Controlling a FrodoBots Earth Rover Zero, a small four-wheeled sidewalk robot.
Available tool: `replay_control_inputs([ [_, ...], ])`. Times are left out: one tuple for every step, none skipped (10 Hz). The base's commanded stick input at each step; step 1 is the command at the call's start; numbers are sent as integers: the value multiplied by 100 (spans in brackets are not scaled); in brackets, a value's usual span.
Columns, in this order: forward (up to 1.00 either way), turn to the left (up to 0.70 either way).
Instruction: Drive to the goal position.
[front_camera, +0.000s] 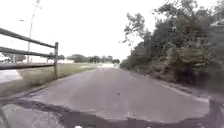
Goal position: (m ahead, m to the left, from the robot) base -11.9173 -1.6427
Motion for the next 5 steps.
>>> replay_control_inputs([
  [100,-1],
  [100,-1],
  [100,-1],
  [100,-1],
  [100,-1],
])
